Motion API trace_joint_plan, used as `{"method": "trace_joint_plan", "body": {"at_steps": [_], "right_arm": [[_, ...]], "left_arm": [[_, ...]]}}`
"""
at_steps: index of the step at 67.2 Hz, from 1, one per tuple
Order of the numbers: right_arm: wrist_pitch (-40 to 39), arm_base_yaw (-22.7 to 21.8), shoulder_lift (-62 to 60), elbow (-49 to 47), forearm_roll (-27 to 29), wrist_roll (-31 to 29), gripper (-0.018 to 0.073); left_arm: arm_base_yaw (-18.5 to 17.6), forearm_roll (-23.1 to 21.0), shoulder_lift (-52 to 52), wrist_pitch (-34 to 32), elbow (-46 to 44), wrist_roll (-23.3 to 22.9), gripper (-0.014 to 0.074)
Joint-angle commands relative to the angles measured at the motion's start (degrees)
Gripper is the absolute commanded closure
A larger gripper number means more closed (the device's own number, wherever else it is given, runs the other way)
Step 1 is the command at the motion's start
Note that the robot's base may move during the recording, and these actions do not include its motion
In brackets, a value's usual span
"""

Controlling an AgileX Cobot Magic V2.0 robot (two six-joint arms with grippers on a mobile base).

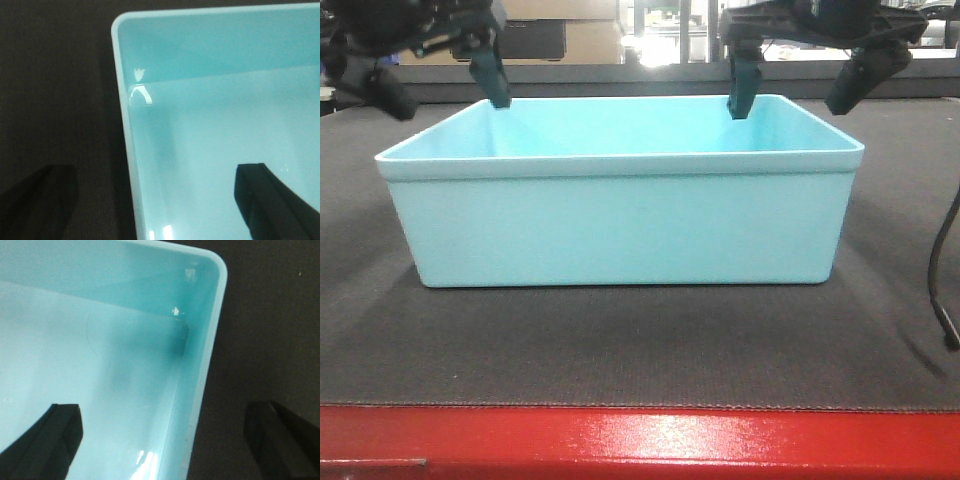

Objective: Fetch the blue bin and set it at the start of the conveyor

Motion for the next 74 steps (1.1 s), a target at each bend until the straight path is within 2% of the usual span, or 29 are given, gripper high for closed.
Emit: {"method": "trace_joint_plan", "body": {"at_steps": [1,6,11,18,19,25,29,42,51,67,74], "right_arm": [[-0.1,-0.7,-3.4,-1.3,-0.6,-0.5,0.0055],[0.9,-1.7,-5.9,-1.3,-0.6,-0.5,0.0141],[2.1,-3.0,-8.6,-1.3,-0.6,-0.5,0.0278],[2.9,-5.9,-12.1,-0.1,-0.6,-0.5,0.0515],[2.9,-6.3,-12.9,0.2,-0.6,-0.5,0.0564],[2.7,-8.9,-15.8,2.7,-0.6,-0.5,0.0727],[2.1,-10.6,-17.7,5.2,-0.6,-0.5,0.0721],[-2.5,-15.5,-24.9,18.3,-2.1,-0.5,0.0721],[-8.2,-15.6,-30.9,29.1,-4.6,-0.5,0.0721],[-21.3,-15.6,-43.2,47.8,-4.7,-0.5,0.0721],[-26.0,-15.6,-49.8,54.0,-4.7,-0.5,0.0721]], "left_arm": [[-0.4,0.5,-1.6,3.4,-3.1,0.3,0.0092],[-0.3,1.5,-3.3,4.9,-4.4,0.3,0.0114],[0.0,2.5,-5.5,5.7,-4.4,0.3,0.0161],[1.5,3.0,-8.3,9.4,-4.4,0.5,0.0342],[1.8,3.0,-8.6,9.8,-4.4,0.7,0.0372],[3.6,3.1,-10.4,10.7,-3.5,1.0,0.0587],[4.9,3.1,-11.4,10.6,-2.2,0.9,0.0711],[8.1,3.2,-16.4,8.2,6.6,1.0,0.0707],[8.2,3.4,-22.4,0.0,17.8,1.0,0.0707],[8.2,3.2,-38.2,-16.0,39.7,1.0,0.0707],[8.2,3.2,-46.0,-18.6,45.8,1.0,0.0707]]}}
